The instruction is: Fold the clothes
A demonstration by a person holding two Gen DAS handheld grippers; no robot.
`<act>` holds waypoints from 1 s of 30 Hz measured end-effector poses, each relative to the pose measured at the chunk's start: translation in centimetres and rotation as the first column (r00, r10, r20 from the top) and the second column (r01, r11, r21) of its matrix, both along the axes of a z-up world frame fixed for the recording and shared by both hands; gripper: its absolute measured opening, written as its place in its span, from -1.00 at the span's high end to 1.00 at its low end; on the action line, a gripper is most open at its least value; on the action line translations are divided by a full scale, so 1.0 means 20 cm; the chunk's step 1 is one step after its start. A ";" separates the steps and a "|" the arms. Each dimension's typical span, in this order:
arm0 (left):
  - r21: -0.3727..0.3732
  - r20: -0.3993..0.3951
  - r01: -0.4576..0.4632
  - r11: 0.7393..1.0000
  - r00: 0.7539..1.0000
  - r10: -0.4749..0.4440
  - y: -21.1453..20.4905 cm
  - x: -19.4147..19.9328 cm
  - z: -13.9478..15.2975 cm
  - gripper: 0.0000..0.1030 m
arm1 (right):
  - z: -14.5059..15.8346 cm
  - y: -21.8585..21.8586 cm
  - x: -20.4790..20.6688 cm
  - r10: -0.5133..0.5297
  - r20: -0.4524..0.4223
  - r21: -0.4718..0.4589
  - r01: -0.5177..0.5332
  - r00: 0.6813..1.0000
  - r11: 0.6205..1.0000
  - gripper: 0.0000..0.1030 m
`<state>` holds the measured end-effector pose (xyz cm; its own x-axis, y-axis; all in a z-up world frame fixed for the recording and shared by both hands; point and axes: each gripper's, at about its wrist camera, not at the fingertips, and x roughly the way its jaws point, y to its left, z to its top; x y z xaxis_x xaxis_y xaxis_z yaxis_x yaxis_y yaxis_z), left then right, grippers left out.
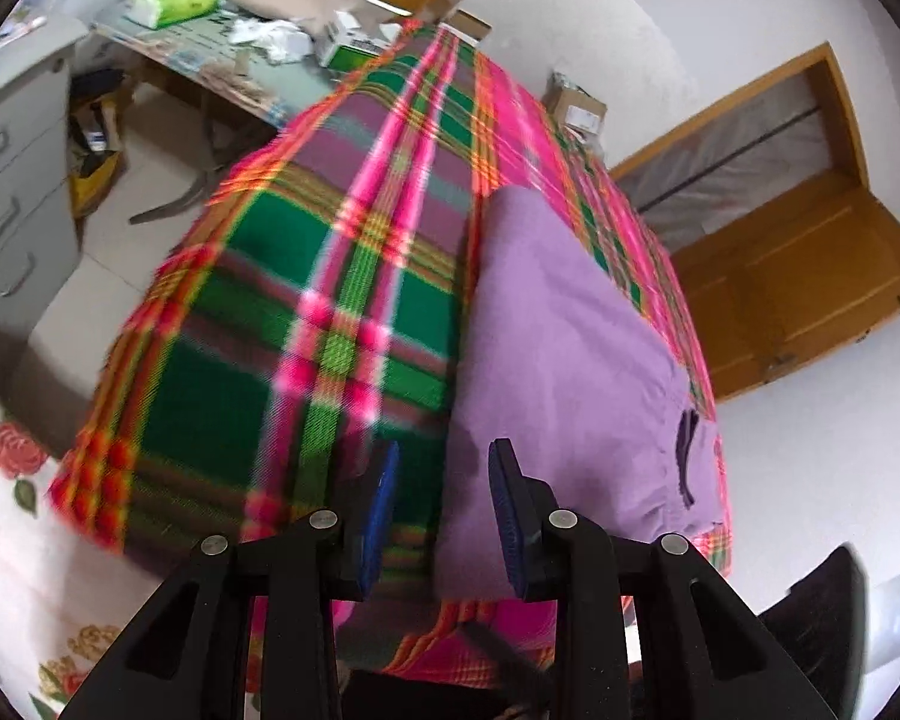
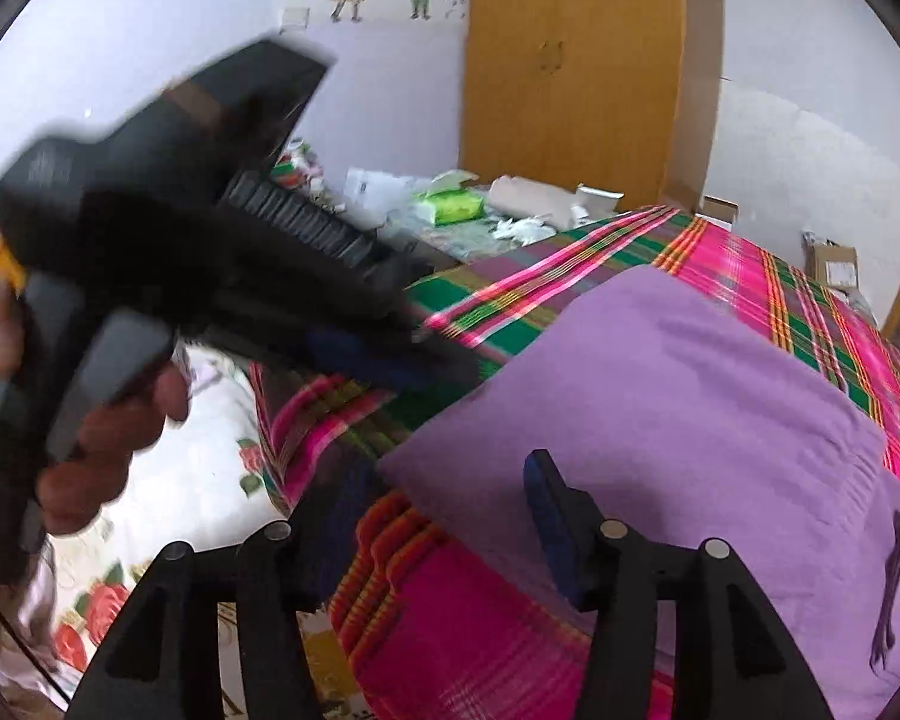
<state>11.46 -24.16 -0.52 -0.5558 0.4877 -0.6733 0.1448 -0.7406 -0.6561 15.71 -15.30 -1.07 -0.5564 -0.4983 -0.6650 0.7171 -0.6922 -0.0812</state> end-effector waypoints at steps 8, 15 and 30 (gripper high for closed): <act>0.054 0.023 -0.024 0.998 0.999 0.023 -0.03 -0.09 -0.01 0.39 | -0.03 -0.05 0.03 -0.029 -0.081 0.070 0.035 0.996 0.997 -0.04; 0.088 0.037 0.020 0.996 0.999 -0.024 -0.01 -0.23 -0.03 0.38 | -0.02 -0.01 0.03 -0.036 -0.059 0.035 0.038 0.998 0.999 0.27; 0.132 0.046 0.092 0.987 0.994 -0.098 -0.02 -0.56 -0.04 0.38 | -0.01 0.05 0.05 -0.020 -0.044 0.015 0.021 0.999 1.000 0.74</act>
<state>0.23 -24.53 -1.41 -0.4688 0.6213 -0.6279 0.1143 -0.6622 -0.7406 16.69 -14.27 -1.24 -0.5949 -0.4764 -0.6474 0.6985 -0.7049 -0.1231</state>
